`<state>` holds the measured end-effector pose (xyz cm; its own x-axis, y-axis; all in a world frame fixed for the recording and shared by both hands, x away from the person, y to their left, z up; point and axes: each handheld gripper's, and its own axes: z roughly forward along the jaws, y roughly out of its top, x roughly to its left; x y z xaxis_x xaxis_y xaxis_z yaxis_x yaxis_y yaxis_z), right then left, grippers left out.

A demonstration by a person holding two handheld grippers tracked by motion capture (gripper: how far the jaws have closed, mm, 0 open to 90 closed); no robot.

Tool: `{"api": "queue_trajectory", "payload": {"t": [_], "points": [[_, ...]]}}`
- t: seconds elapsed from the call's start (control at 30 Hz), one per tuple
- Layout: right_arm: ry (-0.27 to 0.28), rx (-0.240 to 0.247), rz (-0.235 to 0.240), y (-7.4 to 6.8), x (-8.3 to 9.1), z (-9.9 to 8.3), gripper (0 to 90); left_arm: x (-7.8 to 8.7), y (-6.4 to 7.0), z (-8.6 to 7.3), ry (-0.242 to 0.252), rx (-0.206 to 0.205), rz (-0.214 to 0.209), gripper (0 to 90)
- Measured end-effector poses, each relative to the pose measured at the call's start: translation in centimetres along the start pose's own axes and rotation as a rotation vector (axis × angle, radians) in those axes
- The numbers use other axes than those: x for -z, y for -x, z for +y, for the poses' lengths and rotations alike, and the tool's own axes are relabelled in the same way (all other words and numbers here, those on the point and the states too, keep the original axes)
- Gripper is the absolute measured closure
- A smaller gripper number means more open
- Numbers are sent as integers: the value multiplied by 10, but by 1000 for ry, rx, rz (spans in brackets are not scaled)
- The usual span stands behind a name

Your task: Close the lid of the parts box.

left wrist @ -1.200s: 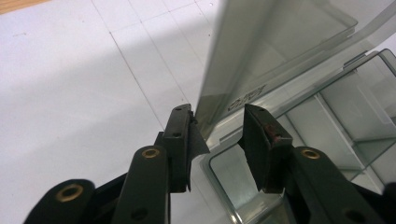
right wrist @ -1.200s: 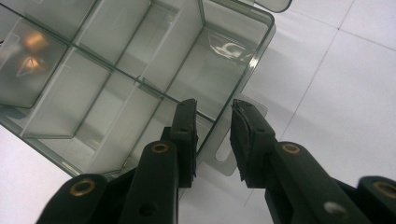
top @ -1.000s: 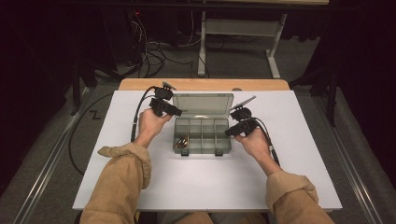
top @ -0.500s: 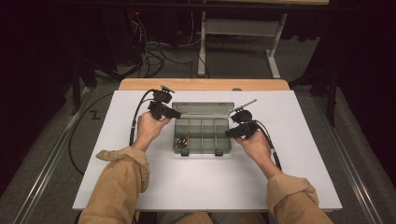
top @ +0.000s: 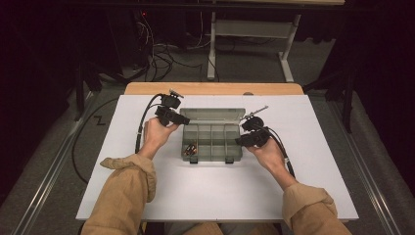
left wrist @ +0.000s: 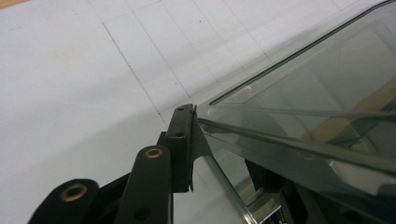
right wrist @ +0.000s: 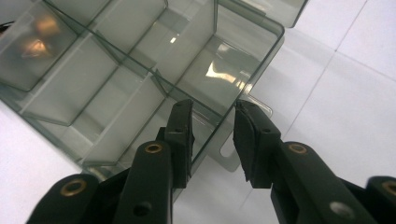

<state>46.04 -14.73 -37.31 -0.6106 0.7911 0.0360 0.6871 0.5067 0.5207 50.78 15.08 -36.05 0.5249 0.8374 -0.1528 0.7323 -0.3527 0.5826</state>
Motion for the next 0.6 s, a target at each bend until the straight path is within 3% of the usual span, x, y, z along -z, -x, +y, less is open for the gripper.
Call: {"api": "queue_trajectory", "payload": {"t": [0.3,0.6], "points": [[51,-43,34,15,26,2,892,3,4,-2,-6,-30,12,640],[55,-73,60,23,33,9,900,4,6,-9,-11,-47,6,619]]}}
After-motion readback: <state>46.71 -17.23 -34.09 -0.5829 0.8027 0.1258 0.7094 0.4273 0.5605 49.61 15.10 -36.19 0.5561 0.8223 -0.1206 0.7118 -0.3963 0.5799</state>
